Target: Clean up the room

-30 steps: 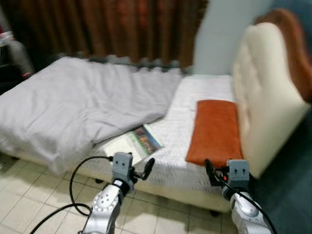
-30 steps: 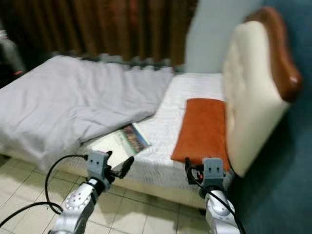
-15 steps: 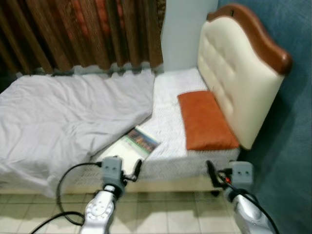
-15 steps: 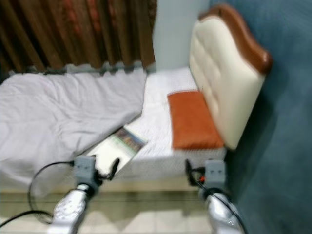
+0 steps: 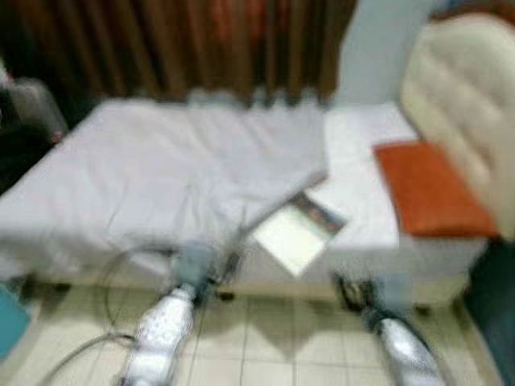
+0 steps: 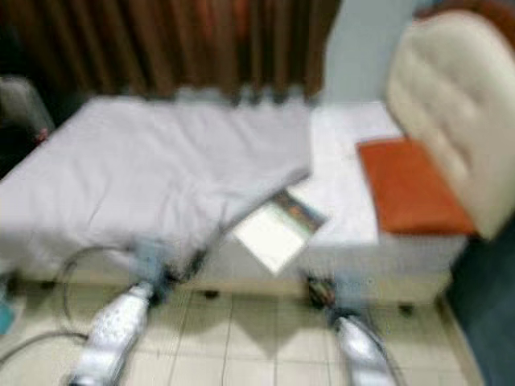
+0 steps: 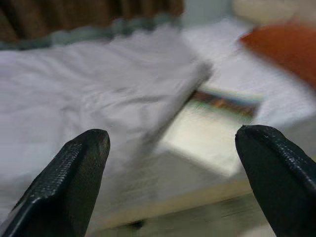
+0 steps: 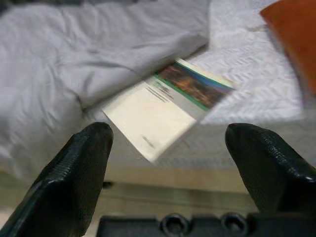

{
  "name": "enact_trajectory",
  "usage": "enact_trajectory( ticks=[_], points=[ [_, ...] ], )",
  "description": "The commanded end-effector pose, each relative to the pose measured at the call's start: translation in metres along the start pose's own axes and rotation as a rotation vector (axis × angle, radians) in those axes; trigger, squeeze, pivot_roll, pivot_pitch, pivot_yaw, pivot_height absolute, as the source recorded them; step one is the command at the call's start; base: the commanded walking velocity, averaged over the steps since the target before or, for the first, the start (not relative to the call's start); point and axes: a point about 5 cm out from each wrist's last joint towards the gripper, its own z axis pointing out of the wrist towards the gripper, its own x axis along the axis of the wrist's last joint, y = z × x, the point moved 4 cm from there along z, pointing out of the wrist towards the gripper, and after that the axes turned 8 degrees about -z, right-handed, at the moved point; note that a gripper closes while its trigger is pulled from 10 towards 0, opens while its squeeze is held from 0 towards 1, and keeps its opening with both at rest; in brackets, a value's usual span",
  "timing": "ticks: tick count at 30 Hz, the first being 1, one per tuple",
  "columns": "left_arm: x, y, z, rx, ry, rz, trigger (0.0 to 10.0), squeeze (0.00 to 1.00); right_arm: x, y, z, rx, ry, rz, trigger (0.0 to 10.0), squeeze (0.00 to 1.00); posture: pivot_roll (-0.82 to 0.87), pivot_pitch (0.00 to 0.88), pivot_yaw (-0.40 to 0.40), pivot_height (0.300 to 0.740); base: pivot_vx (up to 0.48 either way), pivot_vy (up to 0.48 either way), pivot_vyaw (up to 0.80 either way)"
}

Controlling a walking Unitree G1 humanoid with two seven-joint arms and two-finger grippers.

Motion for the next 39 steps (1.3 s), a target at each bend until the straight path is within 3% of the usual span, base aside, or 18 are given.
enact_trajectory(
  ticks=[1,14,22,27,30,33,39],
  points=[
    [0.006,0.015,0.009,-0.053,0.012,-0.005,10.0,0.0,0.001,0.014,-0.002,-0.03,-0.001,-0.023,10.0,0.0,-0.04,0.029,0.056,0.74,0.412,0.244,0.0],
    [0.007,0.025,0.016,-0.122,-0.004,0.041,10.0,0.0,-0.002,0.01,0.0,-0.016,-0.016,-0.028,10.0,0.0,-0.05,0.029,0.061,0.74,0.455,0.019,-0.39],
    [0.003,0.03,0.016,-0.123,-0.01,0.005,10.0,0.0,-0.004,0.012,-0.001,-0.016,-0.022,-0.042,10.0,0.0,-0.05,0.029,0.056,0.74,0.469,0.0,-0.77],
    [0.0,0.032,0.014,-0.104,-0.005,-0.054,10.0,0.0,-0.007,0.01,-0.002,-0.001,-0.035,-0.052,10.0,0.0,-0.05,0.036,0.05,0.74,0.469,0.0,0.0],
    [-0.008,0.025,0.006,0.008,0.012,-0.185,10.0,0.0,-0.014,0.006,-0.007,0.045,-0.083,-0.091,10.0,0.0,-0.05,0.068,0.015,0.74,0.294,0.0,0.0],
    [-0.022,0.026,-0.008,0.044,-0.003,-0.171,10.0,0.0,-0.021,0.008,-0.014,0.079,-0.115,-0.113,10.0,0.0,-0.05,0.094,-0.032,0.74,0.0,0.0,0.0],
    [-0.026,0.036,-0.013,0.006,-0.019,-0.107,10.0,0.0,-0.029,0.007,-0.015,0.084,-0.144,-0.1,10.0,0.0,-0.04,0.112,-0.035,0.74,0.0,0.0,0.0]
  ],
)
